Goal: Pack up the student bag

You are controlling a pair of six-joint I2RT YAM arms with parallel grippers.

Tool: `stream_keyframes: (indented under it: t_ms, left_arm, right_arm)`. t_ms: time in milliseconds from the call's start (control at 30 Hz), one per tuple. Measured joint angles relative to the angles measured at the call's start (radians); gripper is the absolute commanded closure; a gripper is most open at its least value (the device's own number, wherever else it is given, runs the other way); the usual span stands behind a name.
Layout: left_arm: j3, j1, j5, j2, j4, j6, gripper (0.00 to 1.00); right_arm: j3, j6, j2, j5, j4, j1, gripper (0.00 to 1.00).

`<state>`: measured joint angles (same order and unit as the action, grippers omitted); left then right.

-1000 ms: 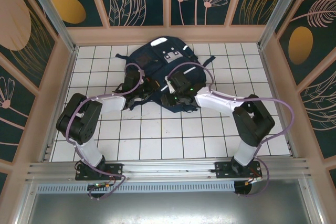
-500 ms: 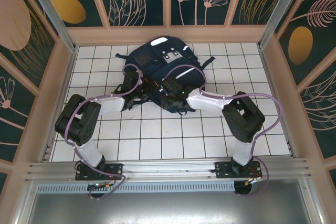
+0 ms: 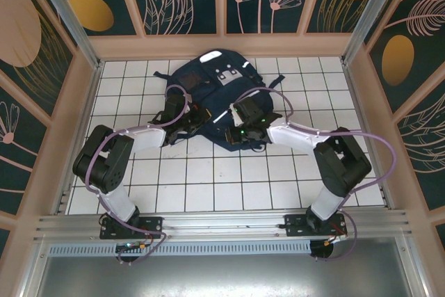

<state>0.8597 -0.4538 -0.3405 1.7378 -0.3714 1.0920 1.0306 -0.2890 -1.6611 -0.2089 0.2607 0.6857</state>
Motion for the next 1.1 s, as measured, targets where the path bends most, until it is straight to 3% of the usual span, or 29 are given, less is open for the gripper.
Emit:
stream_keyframes:
  t_ms: [400,633,1100]
  left_arm:
    - [0.033,-0.005,-0.020,-0.026,0.081,-0.065,1.00]
    - [0.048,0.006,-0.028,-0.039,0.176,-0.165,1.00]
    - [0.172,0.081,-0.052,-0.042,0.414,-0.438,0.99]
  right_arm:
    - [0.006,0.154,0.072,0.123,0.100,-0.193,1.00]
    - [0.131,0.330,-0.046,0.258,0.151,-0.320,1.00]
    - [0.149,0.861,-0.128,0.259,0.002,-0.328,1.00]
